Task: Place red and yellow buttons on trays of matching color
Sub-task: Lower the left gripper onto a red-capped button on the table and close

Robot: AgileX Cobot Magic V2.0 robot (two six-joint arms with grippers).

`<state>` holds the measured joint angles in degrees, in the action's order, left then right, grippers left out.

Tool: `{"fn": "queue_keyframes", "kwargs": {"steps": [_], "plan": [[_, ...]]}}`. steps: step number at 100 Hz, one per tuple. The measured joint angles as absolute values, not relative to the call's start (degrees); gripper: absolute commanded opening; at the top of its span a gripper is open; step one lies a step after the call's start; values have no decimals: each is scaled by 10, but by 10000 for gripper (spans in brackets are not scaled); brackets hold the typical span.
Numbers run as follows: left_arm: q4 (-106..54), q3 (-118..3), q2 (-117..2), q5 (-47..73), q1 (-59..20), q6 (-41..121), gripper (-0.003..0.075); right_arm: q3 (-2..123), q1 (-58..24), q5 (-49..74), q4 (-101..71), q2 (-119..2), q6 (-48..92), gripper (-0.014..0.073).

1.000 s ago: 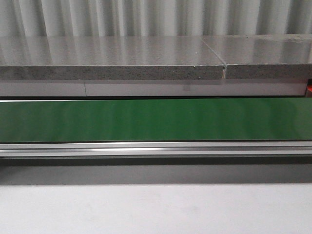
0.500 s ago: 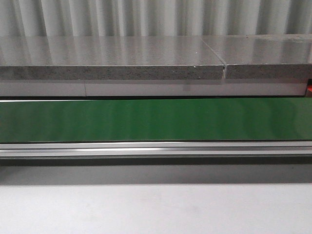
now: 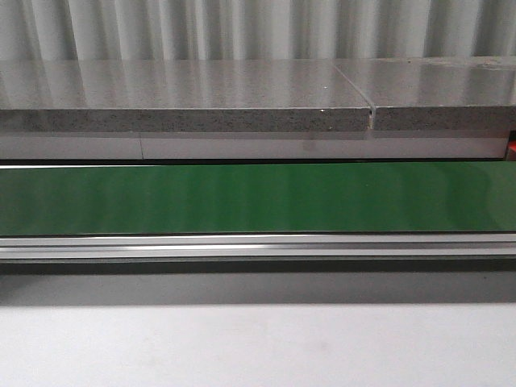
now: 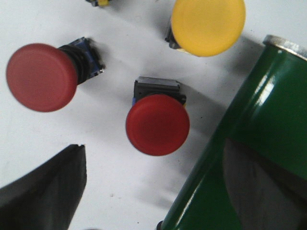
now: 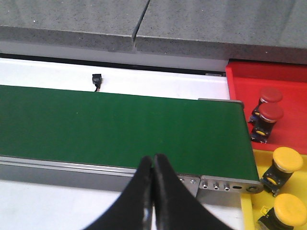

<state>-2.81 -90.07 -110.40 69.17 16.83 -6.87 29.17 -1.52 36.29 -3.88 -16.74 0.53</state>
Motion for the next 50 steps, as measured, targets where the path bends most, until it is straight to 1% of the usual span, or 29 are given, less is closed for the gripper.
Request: {"fn": "queue_keyframes", "kwargs": {"steps": [50], "plan": [[-50, -916, -1148, 699, 168, -64, 564, 292, -15, 363, -39, -167, 5, -66]]}}
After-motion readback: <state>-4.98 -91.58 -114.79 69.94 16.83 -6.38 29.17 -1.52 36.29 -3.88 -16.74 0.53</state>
